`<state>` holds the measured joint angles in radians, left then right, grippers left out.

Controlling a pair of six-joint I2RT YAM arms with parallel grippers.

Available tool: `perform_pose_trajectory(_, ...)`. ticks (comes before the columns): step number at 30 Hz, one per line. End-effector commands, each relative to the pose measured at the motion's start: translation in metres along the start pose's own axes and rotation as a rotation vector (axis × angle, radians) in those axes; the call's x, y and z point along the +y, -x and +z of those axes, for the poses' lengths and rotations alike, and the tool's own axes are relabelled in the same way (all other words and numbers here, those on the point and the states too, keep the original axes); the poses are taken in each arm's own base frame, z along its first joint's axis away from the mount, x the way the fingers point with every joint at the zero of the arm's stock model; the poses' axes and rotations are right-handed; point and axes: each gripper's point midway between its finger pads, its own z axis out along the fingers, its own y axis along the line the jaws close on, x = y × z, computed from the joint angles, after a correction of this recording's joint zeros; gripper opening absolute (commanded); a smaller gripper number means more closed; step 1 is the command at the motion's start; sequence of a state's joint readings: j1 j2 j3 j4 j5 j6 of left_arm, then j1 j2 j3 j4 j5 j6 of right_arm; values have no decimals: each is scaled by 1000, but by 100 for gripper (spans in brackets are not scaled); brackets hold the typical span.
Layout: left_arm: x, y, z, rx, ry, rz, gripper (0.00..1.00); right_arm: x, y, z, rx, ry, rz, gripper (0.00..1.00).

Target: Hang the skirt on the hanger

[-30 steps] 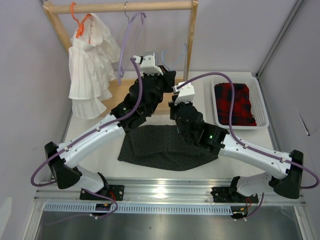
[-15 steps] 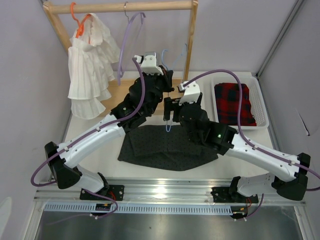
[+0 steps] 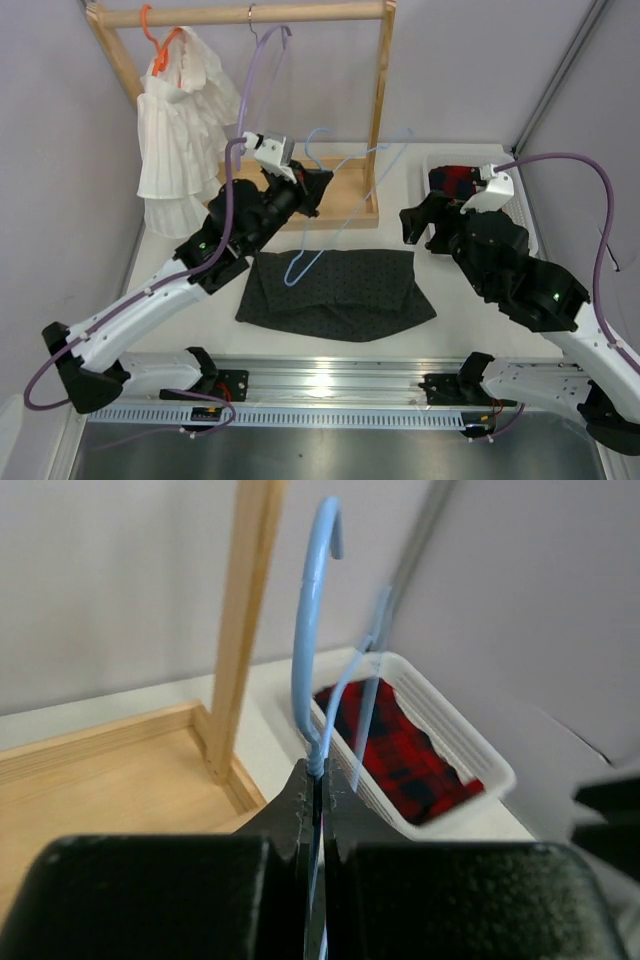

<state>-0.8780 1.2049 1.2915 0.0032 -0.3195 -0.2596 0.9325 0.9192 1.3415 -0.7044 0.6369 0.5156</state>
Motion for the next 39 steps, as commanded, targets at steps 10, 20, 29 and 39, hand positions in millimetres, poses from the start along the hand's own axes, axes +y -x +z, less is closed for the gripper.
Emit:
perform_pose_trajectory(10,-50,-83,-86,350,-524,106,0,-12,-28,-8,153,5,40,84)
perform_pose_trajectory(20,-55,-191,-102,645,-661,10,0,-34,-92,-17,305,-19,80,67)
perform_pose_trajectory(29,-48,-248,-93,724,-641,-53,0,-60,-169,-19,454,-57,112,55)
perform_pose_trajectory(39,-34,-265,-59,691,-560,-53,0,-62,-220,-8,541,-45,123,49)
